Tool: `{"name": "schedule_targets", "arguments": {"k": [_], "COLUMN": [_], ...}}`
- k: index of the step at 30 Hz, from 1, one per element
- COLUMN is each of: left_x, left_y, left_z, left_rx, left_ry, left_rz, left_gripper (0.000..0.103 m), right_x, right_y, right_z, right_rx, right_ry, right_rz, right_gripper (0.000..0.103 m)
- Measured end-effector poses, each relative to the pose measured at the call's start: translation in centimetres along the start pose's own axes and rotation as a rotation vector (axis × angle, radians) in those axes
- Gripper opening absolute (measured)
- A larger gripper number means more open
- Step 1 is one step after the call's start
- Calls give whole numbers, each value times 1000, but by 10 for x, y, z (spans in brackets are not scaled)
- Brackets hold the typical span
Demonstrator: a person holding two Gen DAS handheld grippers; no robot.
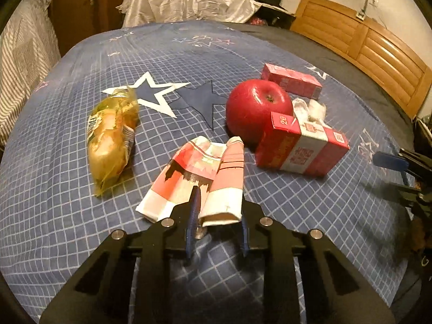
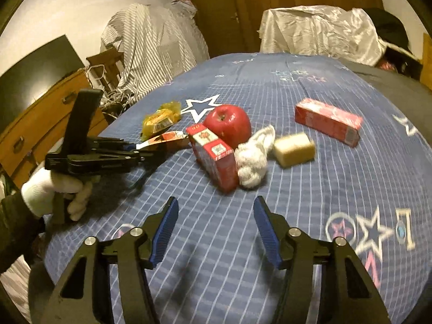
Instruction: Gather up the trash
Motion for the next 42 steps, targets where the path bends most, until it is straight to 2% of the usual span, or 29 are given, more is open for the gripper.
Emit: {"name": "schedule_targets", "arguments": {"k": [3, 6, 11, 12, 14, 19, 23, 27, 31, 39, 41, 42], "left_x": [3, 12, 40, 44, 54, 55, 52, 50, 46, 43, 44, 44], "left_y": [-13, -38, -73, -73, -70, -60, -54, -53, -48, -40, -40, -41], "left_z": [-1, 1, 2, 3, 3, 4, 8, 7, 9, 8, 6, 4], "left_rx": [-12, -26, 29, 35, 26, 2, -23, -43, -55, -80, -107, -112], "left_ry": [-27, -52, -136, -148, -160, -180, -159, -152, -132, -131, -133, -139], "left_rz": [9, 13, 17, 13, 1, 24, 30, 42, 40, 33, 33, 33], "left_gripper": [12, 11, 11, 11, 11, 14, 21, 40, 48, 46, 35, 26], "right_x": [-11, -24, -31, -30, -29, -20, 17, 44, 48, 38, 39, 39], "right_y": [16, 33, 66, 71, 76, 39, -5, -29, -31, -6, -1, 2], "right_z": [-5, -11, -19, -19, -21, -29, -31, -35, -40, -41, -39, -38], "right_rx": [7, 12, 16, 16, 28, 39, 51, 51, 36, 36, 50, 57], "right_ry": [-47, -108, -167, -167, -169, -75, -17, -8, -48, -74, -61, -58], "right_rz": [0, 14, -20, -30, -43, -32, -45, -42, -24, -44, -49, -55], "right_gripper": [53, 53, 51, 49, 28, 27, 27, 28, 30, 34, 34, 34]}}
Point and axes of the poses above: each gripper's, at about its wrist camera, not at the fingertips, and y roughly the way its jaws point, z to its right, x to its underside, the point moved 6 cm from there along y, roughly the way its jaws point, and after that the axes turned 6 degrees about z, right-handed, at the moved point
